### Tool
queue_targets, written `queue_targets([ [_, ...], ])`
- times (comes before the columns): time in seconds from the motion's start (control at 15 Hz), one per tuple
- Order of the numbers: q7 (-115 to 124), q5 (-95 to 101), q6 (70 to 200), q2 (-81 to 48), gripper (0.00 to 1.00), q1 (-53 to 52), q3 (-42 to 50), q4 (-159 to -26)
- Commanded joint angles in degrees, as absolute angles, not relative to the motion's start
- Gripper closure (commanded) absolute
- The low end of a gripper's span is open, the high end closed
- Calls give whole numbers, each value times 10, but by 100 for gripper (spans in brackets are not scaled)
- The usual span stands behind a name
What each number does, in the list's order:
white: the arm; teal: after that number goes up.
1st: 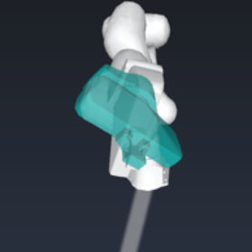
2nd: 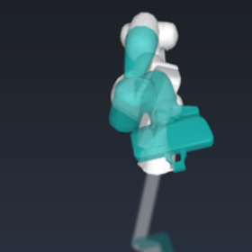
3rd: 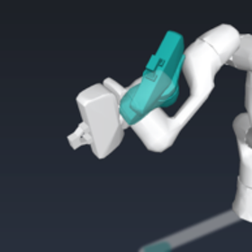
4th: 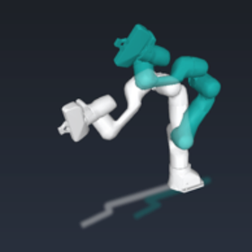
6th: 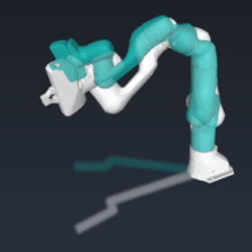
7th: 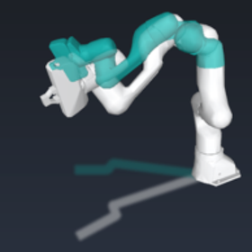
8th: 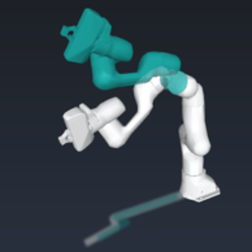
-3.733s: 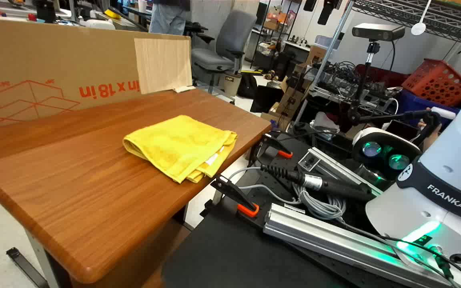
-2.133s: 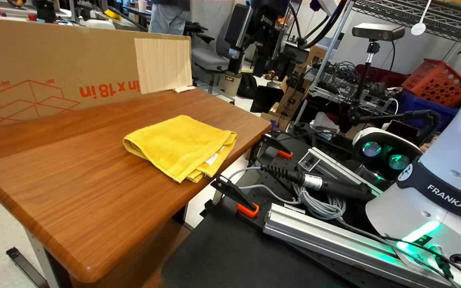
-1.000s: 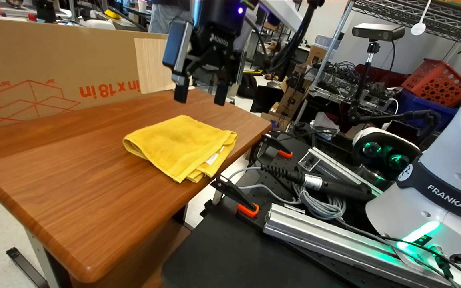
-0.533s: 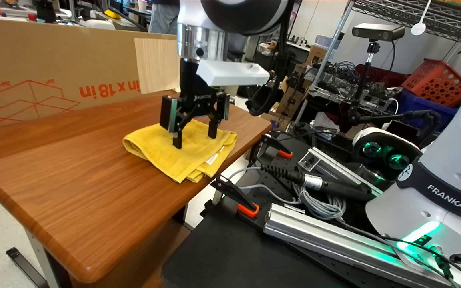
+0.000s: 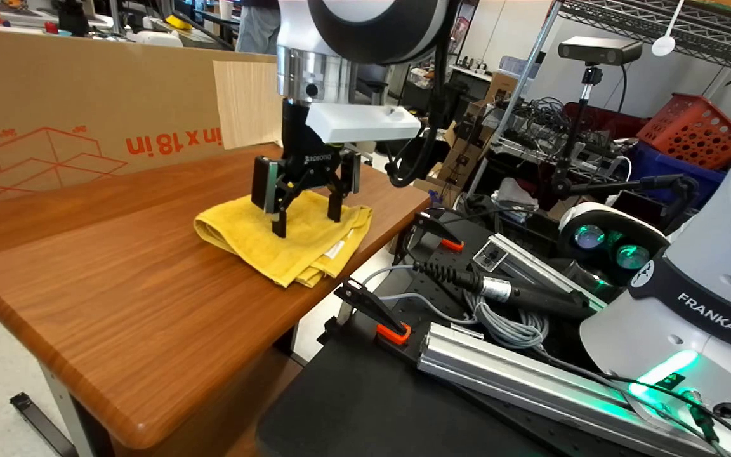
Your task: Wipe the top of the table with the yellow towel
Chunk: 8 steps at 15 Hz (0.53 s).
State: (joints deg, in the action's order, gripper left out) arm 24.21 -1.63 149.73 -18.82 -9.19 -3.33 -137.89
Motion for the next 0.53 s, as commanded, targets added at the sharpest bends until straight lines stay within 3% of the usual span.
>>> queue_targets([
  [0.0, 252, 4, 1492, -214, 0, -102, -7, -1385],
  [0.47, 317, 66, 1474, -252, 0, -120, 71, -1350],
])
